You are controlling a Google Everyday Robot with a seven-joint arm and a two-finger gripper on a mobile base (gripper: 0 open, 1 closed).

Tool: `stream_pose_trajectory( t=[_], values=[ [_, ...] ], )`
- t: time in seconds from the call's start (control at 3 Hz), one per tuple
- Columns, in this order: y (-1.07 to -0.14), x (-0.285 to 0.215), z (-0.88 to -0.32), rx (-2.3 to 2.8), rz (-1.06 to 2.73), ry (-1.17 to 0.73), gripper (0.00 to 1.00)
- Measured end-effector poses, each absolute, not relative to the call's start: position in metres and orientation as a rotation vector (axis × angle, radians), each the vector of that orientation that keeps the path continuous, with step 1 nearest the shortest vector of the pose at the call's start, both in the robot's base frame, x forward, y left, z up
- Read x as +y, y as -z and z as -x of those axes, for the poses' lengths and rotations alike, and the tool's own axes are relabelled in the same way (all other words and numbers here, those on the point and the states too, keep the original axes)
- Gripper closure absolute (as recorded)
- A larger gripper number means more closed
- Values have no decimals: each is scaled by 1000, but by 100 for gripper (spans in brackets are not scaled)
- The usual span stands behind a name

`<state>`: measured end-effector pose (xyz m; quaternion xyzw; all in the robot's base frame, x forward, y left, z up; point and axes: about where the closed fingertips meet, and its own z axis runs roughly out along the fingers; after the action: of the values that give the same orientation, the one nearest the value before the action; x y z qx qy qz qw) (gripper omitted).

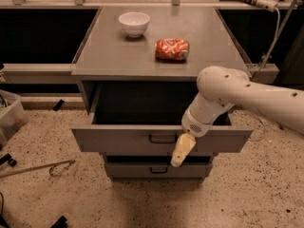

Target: Open top drawer

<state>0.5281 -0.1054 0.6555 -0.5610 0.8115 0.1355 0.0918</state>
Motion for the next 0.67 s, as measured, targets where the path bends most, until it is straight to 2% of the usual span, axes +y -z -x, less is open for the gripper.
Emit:
stream_pose_trajectory(
  t=[0.33,0.67],
  values=[
    [-658,-105,-522,2422,1664,-421,0],
    [-674,-113,-463,2485,1593,-488,0]
  ],
)
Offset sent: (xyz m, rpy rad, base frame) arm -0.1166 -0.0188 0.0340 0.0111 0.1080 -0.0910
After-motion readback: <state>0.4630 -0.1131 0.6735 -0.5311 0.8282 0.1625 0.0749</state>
